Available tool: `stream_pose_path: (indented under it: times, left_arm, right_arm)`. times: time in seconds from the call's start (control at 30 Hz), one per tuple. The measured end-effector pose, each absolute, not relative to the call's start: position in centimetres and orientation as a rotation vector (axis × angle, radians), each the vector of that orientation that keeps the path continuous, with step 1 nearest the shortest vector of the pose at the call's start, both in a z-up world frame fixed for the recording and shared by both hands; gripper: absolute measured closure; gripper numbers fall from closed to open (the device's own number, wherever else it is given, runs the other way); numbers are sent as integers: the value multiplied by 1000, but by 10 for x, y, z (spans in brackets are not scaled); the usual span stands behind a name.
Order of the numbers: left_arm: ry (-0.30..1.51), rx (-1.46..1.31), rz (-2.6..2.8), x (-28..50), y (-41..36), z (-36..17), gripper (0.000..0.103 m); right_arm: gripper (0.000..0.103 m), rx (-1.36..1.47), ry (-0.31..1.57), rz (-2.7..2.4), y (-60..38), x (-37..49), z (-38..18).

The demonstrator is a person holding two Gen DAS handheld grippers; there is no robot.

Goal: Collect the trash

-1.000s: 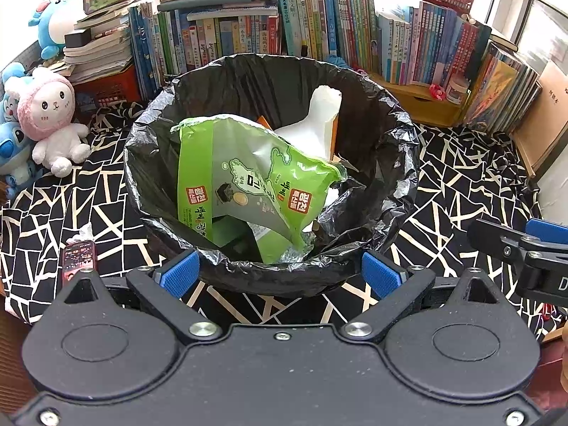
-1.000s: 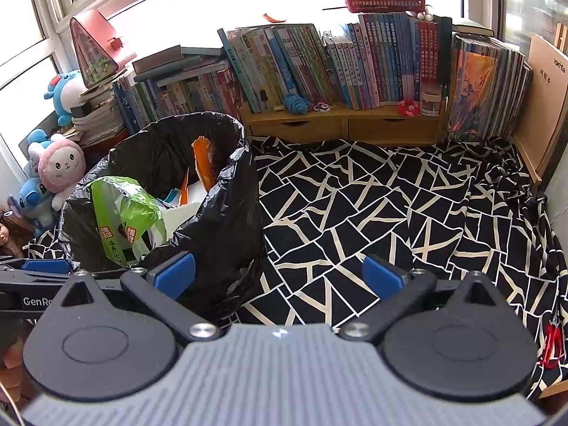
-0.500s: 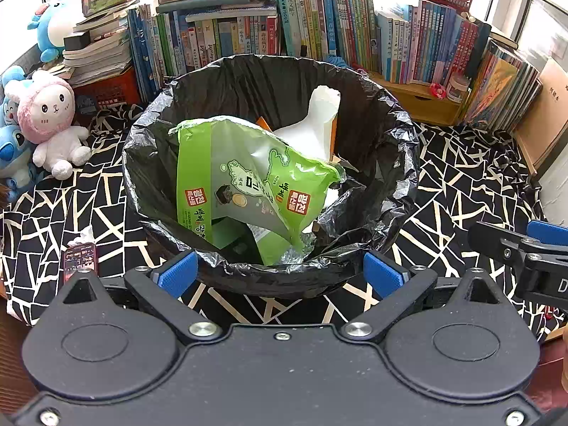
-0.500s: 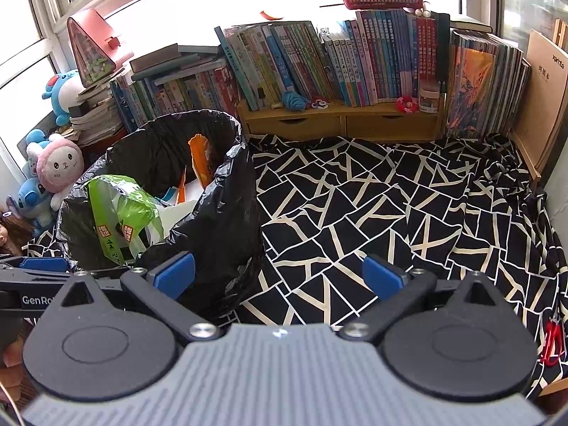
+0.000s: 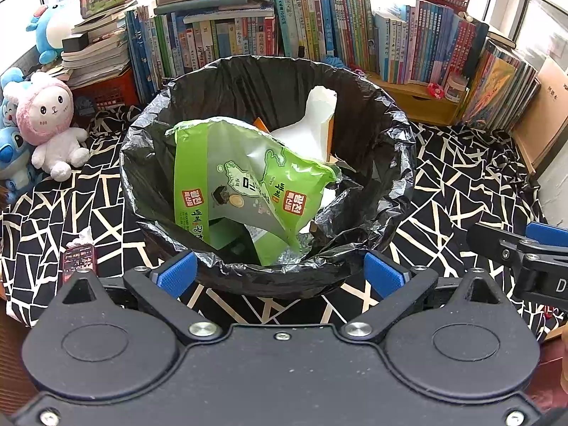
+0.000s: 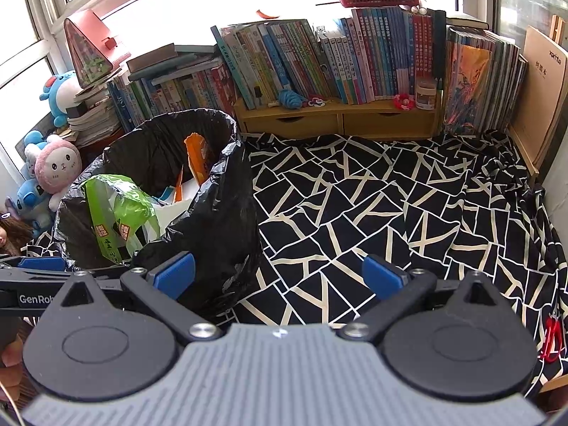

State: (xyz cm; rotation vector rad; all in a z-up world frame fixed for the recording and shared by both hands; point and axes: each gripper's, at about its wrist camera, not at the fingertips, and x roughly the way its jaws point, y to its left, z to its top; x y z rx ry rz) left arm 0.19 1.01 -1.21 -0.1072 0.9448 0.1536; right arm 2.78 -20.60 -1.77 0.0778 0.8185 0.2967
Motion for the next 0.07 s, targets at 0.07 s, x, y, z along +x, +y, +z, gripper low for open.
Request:
stream_pose_path:
  times: [0.07]
  left_arm:
    - [943,-103,148,2,8,-12,3]
  right_arm:
    - [0,77,819,297,-206,28,-18]
